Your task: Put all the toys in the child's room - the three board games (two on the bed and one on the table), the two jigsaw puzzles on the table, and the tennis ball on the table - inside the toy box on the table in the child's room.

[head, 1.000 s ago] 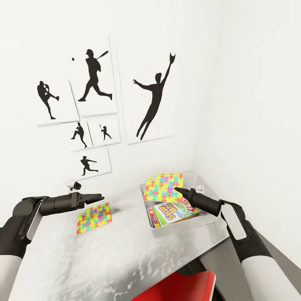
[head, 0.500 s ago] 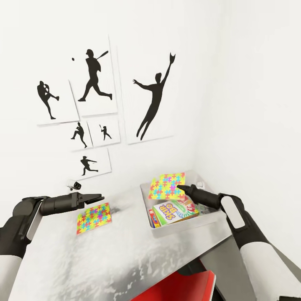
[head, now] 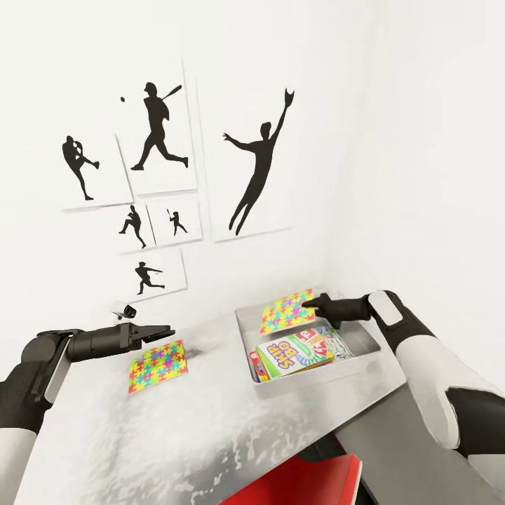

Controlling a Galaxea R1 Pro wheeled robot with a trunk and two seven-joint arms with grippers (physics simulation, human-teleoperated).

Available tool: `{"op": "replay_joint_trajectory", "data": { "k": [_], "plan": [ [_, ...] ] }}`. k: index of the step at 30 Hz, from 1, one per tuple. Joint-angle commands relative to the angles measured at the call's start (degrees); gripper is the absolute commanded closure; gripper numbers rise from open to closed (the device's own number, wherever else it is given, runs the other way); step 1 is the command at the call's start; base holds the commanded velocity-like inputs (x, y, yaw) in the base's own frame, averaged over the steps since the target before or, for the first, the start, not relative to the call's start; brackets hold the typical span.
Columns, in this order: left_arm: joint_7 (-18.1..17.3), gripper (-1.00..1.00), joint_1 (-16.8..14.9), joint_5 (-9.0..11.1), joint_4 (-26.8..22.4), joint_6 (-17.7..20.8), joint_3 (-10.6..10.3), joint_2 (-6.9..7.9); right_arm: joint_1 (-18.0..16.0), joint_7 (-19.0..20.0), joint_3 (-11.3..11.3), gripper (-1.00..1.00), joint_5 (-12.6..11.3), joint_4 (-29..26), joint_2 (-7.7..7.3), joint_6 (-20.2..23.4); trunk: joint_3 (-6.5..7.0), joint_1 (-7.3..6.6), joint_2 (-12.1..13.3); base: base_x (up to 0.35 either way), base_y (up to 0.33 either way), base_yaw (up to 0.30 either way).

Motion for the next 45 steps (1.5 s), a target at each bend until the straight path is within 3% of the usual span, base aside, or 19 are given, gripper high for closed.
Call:
{"op": "replay_joint_trajectory", "data": {
  "k": [1, 4, 10, 13, 24, 27, 29, 33, 41, 45],
  "plan": [
    [-0.19, -1.0, -0.05, 0.03, -0.01, 0.61, -0.02, 0.02, -0.48, -0.21, -0.29, 1.0, 0.37, 0.74, -0.11, 0.28, -0.13, 0.04, -0.13, 0.0, 0.0, 0.0],
    [-0.19, -1.0, -0.05, 0.03, -0.01, 0.61, -0.02, 0.02, -0.95, -0.99, 0.4, 1.0, 0.38, 1.64, -0.93, 0.28, -0.13, 0.04, -0.13, 0.0, 0.0, 0.0],
    [-0.19, -1.0, -0.05, 0.01, -0.01, 0.6, -0.02, 0.02, -1.16, -1.12, 6.9, 1.0, 0.24, 2.08, -2.31, 0.28, -0.13, 0.04, -0.13, 0.0, 0.0, 0.0],
    [-0.19, -1.0, -0.05, 0.0, -0.01, 0.61, -0.02, 0.02, -1.16, -0.95, 8.76, 1.0, 0.15, 2.13, -2.53, 0.28, -0.13, 0.04, -0.13, 0.0, 0.0, 0.0],
    [-0.19, -1.0, -0.05, 0.02, -0.01, 0.58, -0.02, 0.02, -0.6, -0.76, 10.15, 1.0, 0.17, 2.16, -2.64, 0.28, -0.13, 0.04, -0.13, 0.0, 0.0, 0.0],
    [-0.19, -1.0, -0.05, 0.02, -0.01, 0.55, -0.02, 0.02, -0.58, -0.75, 12.18, 1.0, 0.16, 2.16, -2.62, 0.28, -0.13, 0.04, -0.13, 0.0, 0.0, 0.0],
    [-0.19, -1.0, -0.05, 0.02, -0.01, 0.55, -0.03, 0.02, -0.57, -0.32, 14.69, 1.0, 0.1, 2.16, -2.6, 0.28, -0.13, 0.04, -0.13, 0.0, 0.0, 0.0],
    [-0.19, -1.0, -0.05, 0.04, -0.01, 0.55, -0.06, 0.02, -0.57, 3.0, 17.12, 1.0, 0.35, 2.09, -2.55, 0.28, -0.13, 0.04, -0.13, 0.0, 0.0, 0.0],
    [-0.19, -1.0, -0.05, 0.04, -0.01, 0.53, -0.08, 0.02, -0.57, 4.9, 17.85, 1.0, 0.59, 2.07, -2.61, 0.26, -0.13, 0.04, -0.13, 0.0, 0.0, 0.0],
    [-0.16, -1.0, -0.05, 0.02, -0.01, 0.53, -0.1, 0.02, -0.57, 5.2, 18.38, 1.0, 2.05, 2.07, -2.61, -2.56, -0.13, 0.04, -0.13, 0.0, 0.0, 0.0]
  ]
}}
